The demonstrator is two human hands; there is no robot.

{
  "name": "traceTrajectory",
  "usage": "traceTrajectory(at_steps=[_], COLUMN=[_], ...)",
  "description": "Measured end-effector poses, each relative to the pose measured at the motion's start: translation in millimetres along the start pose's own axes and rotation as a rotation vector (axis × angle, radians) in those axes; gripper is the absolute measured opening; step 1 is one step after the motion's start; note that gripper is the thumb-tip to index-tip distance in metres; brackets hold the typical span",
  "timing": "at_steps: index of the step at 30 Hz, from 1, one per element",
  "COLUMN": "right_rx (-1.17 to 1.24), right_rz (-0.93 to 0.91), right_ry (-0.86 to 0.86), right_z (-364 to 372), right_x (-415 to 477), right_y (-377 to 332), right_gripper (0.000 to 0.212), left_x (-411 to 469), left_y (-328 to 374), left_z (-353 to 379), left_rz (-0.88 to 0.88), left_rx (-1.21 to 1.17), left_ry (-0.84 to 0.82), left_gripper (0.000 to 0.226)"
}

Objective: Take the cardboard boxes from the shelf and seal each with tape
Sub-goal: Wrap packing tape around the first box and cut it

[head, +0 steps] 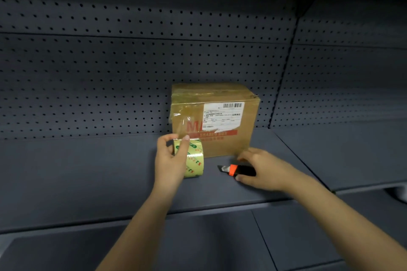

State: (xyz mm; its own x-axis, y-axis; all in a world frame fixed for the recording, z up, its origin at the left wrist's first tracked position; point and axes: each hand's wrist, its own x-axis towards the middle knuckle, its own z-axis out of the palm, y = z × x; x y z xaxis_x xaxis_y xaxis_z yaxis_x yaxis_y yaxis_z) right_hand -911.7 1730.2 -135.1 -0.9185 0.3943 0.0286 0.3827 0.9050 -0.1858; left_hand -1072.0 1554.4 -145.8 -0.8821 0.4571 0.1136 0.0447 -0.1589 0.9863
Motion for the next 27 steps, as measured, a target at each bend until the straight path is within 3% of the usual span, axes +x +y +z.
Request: traceTrajectory(at_steps=[5,13,16,20,27], right_rx=[-0.14,-0.062,-0.006,-0.209,-0.502], right_rz=[0.017,-0.112,-0.128,-0.218,-0.385], right_ry=[-0.038,0.313,0.349,0.33,0.342], right_z=[-0.6,-43.2,-56.2,-62.0,-65.5], right_x=[-7.7,-16.5,-8.2,13.9,45.4], right_y=[-5.9,-46.2,-66.7,-79.4,-97.5], right_gripper=[0.038,0.035,0.03,0.023,0.036], left_x=[-2.2,-1.5,-1.7,1.0,7.4], left_y=[0.4,2.5,4.1,4.3,10.8], left_z=[-1.1,1.3,2.3,3.0,5.1], left_rz=[0.019,0.041,0.036,0.034,0.021], left_rx=[0.013,0.006,0.02,0.079,0.146], left_ry=[0.007,0.031,0.072,0.12,0.202], left_gripper=[0.027,0.029,0.02,0.021,0.01])
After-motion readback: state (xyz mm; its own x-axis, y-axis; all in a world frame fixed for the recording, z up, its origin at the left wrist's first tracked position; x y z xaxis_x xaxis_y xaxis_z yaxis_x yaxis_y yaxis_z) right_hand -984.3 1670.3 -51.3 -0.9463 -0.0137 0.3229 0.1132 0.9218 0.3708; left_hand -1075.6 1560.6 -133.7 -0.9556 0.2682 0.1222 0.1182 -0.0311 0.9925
